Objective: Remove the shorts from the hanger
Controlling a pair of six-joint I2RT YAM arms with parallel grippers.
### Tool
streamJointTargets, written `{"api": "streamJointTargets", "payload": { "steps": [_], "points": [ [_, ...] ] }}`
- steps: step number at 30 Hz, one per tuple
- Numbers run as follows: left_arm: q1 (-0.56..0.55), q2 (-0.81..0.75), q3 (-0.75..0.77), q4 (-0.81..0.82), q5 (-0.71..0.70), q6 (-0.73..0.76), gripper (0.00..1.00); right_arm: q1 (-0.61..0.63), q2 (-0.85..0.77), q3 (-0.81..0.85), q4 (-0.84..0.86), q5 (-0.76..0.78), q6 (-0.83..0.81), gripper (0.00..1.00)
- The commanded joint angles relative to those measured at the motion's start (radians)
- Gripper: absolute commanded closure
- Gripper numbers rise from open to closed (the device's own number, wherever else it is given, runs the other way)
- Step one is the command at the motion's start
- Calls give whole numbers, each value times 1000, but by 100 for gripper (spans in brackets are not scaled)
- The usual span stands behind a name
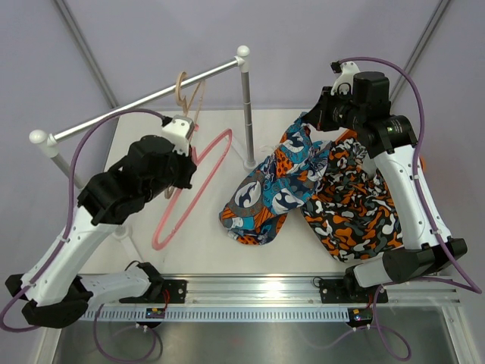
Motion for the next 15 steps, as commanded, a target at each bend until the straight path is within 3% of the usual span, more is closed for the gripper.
{"api": "streamJointTargets", "payload": {
  "steps": [1, 15],
  "points": [
    [1, 70, 103, 116, -17, 17, 100, 6, 1, 12, 41, 2, -7, 100],
    [36, 306, 367, 108, -101, -12, 100, 6, -4, 27, 19, 16, -32, 100]
  ]
}}
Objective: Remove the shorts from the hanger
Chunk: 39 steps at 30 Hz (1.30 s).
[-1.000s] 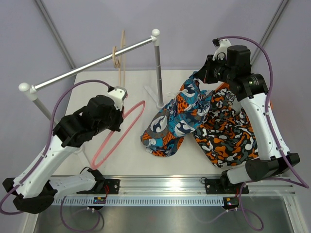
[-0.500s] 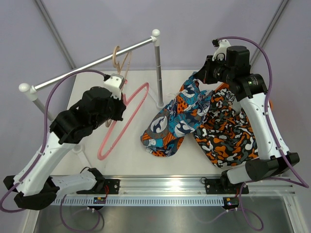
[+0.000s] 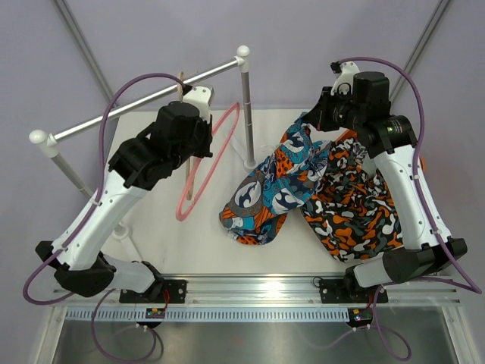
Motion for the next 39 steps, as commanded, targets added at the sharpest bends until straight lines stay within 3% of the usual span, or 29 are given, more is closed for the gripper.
{"api": "streamJointTargets", "payload": {
  "steps": [1, 9, 23, 39],
  "points": [
    [18, 23, 116, 34, -55, -24, 100, 8, -7, 26, 19, 14, -25, 100],
    [21, 33, 145, 33, -89, -39, 100, 6, 2, 38, 13, 21, -35, 100],
    [88, 248, 452, -2, -51, -22, 100, 8, -2, 53, 6, 27, -40, 100],
    [162, 307, 380, 47, 18, -62, 100, 8, -31, 32, 19, 18, -39, 100]
  ]
}}
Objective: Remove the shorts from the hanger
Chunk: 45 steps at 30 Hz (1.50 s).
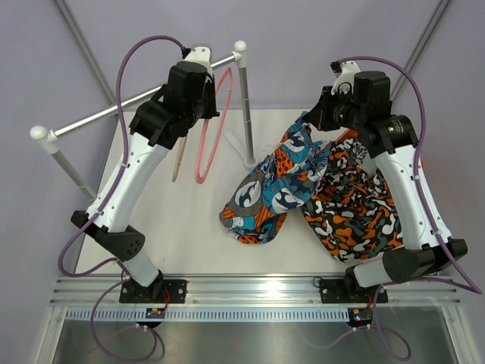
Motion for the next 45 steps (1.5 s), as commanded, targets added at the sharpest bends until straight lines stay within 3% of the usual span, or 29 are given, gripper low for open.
{"api": "streamJointTargets", "payload": {
  "steps": [1, 4, 12, 17, 29, 43, 45],
  "points": [
    [7, -36, -54, 55, 24, -26, 98, 6, -39, 21, 27, 19, -21, 100],
    [7, -84, -107, 81, 18, -30, 91, 6, -50, 22, 26, 19, -21, 100],
    [9, -133, -179, 86, 4, -15, 86, 6, -60, 22, 19, 14, -14, 100],
    [9, -153, -197, 95, 11, -9, 77, 6, -68, 21, 16, 16, -14, 100],
    [9, -182, -217, 91, -1, 8, 68, 6, -71, 24, 13, 20, -17, 100],
    [6, -337, -259, 106, 13, 62, 34, 8, -74, 51, -4, 29, -20, 100],
    [3, -356, -259, 104, 30, 71, 32, 8, -76, 58, -5, 29, -18, 100]
  ]
}}
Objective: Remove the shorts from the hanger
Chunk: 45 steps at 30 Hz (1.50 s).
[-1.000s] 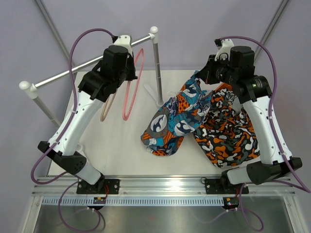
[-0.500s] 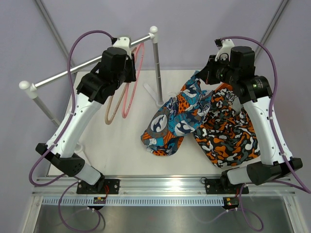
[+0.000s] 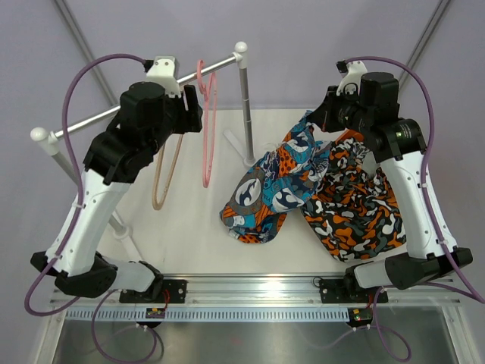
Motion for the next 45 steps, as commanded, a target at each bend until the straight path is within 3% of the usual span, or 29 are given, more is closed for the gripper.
{"api": "streamJointTargets", "payload": {
  "steps": [1, 7, 13, 17, 22, 25, 32, 37, 45],
  "points": [
    [-7, -55, -5, 37, 24, 31, 32, 6, -33, 55, 15, 10, -15, 100],
    [-111, -182, -92, 164, 76, 108, 32, 6, -35, 81, 4, 18, -12, 100],
    [-250, -268, -152, 311, 242, 203, 27, 8, -56, 138, -7, 24, 2, 100],
    [-314, -196, -115, 285, 320, 223, 26, 6, -77, 179, -4, 50, 20, 100],
    [-467, -87, -117, 288, 201, 281, 26, 5, -128, 248, 13, 196, 39, 100],
    [-498, -30, -120, 303, 148, 283, 25, 5, -145, 322, 1, 329, 48, 100],
    [-503, 74, -158, 310, 131, 202, 23, 5, -209, 450, -1, 613, 43, 100],
    [-523, 177, -169, 317, 90, 185, 22, 5, -246, 478, 33, 671, 39, 100],
    [-537, 266, -139, 376, 171, 165, 21, 5, -274, 529, 45, 782, 2, 100]
  ]
}}
